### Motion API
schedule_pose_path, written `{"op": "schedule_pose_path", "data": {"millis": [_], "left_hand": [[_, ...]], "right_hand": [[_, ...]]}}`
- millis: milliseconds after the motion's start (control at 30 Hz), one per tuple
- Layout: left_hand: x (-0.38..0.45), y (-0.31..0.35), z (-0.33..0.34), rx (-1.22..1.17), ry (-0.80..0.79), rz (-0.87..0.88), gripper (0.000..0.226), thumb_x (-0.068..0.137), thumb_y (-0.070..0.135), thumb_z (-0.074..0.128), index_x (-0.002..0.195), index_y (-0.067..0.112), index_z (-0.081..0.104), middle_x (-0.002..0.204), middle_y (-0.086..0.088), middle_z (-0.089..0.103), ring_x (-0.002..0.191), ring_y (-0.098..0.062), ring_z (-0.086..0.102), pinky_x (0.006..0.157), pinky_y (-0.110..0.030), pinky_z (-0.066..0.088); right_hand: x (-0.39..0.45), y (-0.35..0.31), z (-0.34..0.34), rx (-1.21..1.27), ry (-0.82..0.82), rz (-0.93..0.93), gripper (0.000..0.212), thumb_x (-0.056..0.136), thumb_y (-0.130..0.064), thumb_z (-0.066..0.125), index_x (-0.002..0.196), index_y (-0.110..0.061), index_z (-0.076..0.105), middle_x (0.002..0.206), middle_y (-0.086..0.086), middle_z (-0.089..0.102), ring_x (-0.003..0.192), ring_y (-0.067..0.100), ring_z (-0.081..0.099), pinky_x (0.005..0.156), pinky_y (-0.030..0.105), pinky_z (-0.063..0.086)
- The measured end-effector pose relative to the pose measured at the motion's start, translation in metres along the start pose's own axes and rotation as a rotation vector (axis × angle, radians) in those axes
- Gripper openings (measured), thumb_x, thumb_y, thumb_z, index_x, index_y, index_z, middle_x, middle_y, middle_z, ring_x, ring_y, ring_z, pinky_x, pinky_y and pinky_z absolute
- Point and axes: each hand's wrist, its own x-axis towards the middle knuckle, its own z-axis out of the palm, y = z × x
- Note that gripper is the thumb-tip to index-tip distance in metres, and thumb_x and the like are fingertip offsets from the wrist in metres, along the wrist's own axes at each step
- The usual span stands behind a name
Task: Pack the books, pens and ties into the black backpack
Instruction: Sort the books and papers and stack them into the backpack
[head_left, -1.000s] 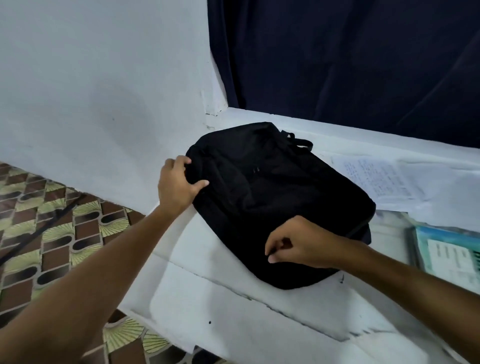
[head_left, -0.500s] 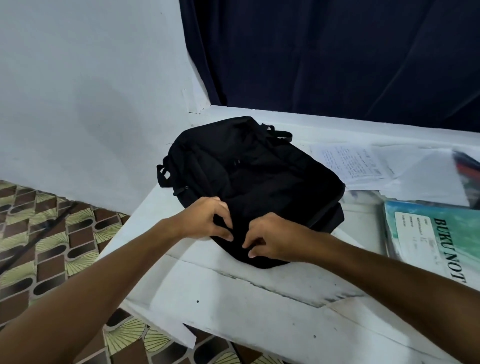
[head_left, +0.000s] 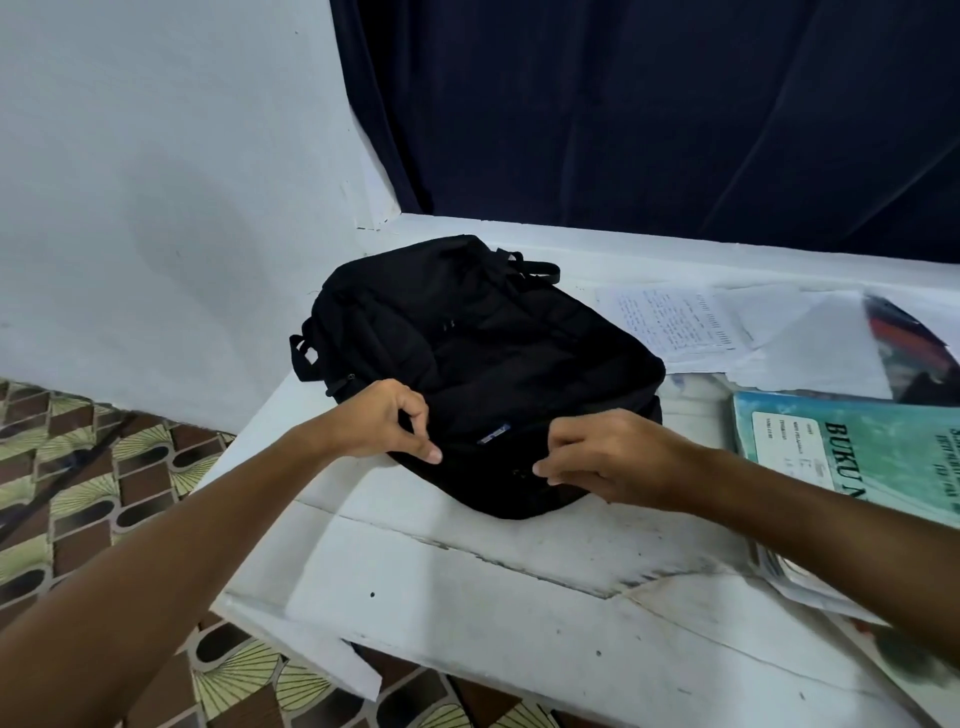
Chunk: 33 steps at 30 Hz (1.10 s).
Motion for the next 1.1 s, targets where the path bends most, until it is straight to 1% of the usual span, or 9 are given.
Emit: {"op": "schedule_pose_path", "data": {"millis": [67,133,233,400,533,700,900,1033,1100], "left_hand": [[0.001,0.005,0.002,0.029,0.01,0.0,0.026,0.064,0.021,0.091,0.054,0.022,0.067,0.065,0.015,0.058,0.073,-0.012,0.055,0.078,-0.025,0.043],[-0.001,0.011,0.004,0.077,0.022,-0.016,0.023,0.062,0.022,0.092,0.06,0.019,0.069,0.07,0.012,0.062,0.077,-0.013,0.058,0.081,-0.029,0.045],[-0.005,0.025,0.012,0.106,0.034,0.015,0.025,0.06,0.029,0.093,0.073,0.023,0.073,0.081,0.011,0.068,0.085,-0.005,0.058,0.082,-0.023,0.047],[-0.004,0.048,0.036,0.125,-0.019,0.101,0.027,0.067,0.033,0.089,0.09,0.027,0.077,0.088,0.011,0.069,0.088,-0.006,0.059,0.079,-0.021,0.048],[-0.001,0.045,0.044,0.082,-0.039,0.066,0.012,0.071,0.026,0.087,0.073,0.021,0.076,0.08,0.008,0.063,0.073,-0.005,0.055,0.07,-0.024,0.045],[-0.002,0.035,0.041,0.015,-0.084,0.023,0.023,0.077,0.018,0.083,0.06,0.025,0.067,0.069,0.016,0.057,0.063,-0.002,0.048,0.065,-0.024,0.04],[-0.013,0.022,0.012,0.052,-0.181,-0.051,0.031,0.076,0.024,0.082,0.054,0.039,0.066,0.066,0.019,0.058,0.062,0.001,0.051,0.068,-0.018,0.041],[-0.009,0.048,0.005,0.096,-0.201,-0.062,0.017,0.071,0.042,0.084,0.066,0.033,0.071,0.074,0.008,0.066,0.068,0.001,0.057,0.068,-0.02,0.044],[0.003,0.071,0.018,0.069,-0.092,-0.009,0.029,0.067,0.052,0.082,0.079,0.028,0.07,0.08,0.005,0.067,0.071,-0.004,0.059,0.071,-0.025,0.049]], "right_hand": [[0.0,-0.004,0.003,0.263,0.021,0.222,0.012,0.082,-0.013,0.074,0.093,-0.01,0.077,0.077,-0.002,0.065,0.063,0.007,0.06,0.06,0.013,0.044],[-0.001,-0.012,0.008,0.541,0.04,0.522,0.01,0.08,-0.009,0.077,0.089,-0.007,0.077,0.069,0.001,0.068,0.054,0.008,0.062,0.053,0.015,0.046],[0.001,-0.027,0.015,0.8,0.025,0.775,0.009,0.076,-0.007,0.08,0.083,-0.004,0.075,0.058,0.003,0.069,0.051,0.012,0.065,0.044,0.02,0.048],[0.005,-0.041,0.018,0.843,0.088,0.889,0.004,0.08,0.001,0.074,0.082,0.002,0.07,0.058,0.006,0.069,0.052,0.012,0.068,0.043,0.02,0.048],[0.003,-0.049,0.022,0.74,0.108,0.906,0.008,0.08,0.0,0.073,0.077,-0.003,0.067,0.054,0.0,0.065,0.048,0.008,0.065,0.041,0.02,0.047],[-0.012,-0.048,0.019,0.615,0.122,0.921,0.019,0.081,0.0,0.072,0.068,-0.012,0.065,0.048,-0.006,0.059,0.043,0.005,0.059,0.042,0.017,0.045],[-0.053,0.016,-0.02,0.512,0.421,1.138,0.018,0.078,0.007,0.072,0.067,-0.005,0.065,0.044,0.0,0.057,0.032,0.005,0.051,0.04,0.016,0.045],[-0.059,0.028,-0.024,0.667,0.425,1.138,0.008,0.079,0.011,0.069,0.075,0.006,0.064,0.047,0.007,0.059,0.035,0.008,0.054,0.041,0.016,0.046],[-0.056,0.028,-0.024,0.748,0.433,1.124,0.006,0.08,0.012,0.069,0.078,0.009,0.063,0.048,0.009,0.058,0.035,0.008,0.054,0.04,0.017,0.047]]}}
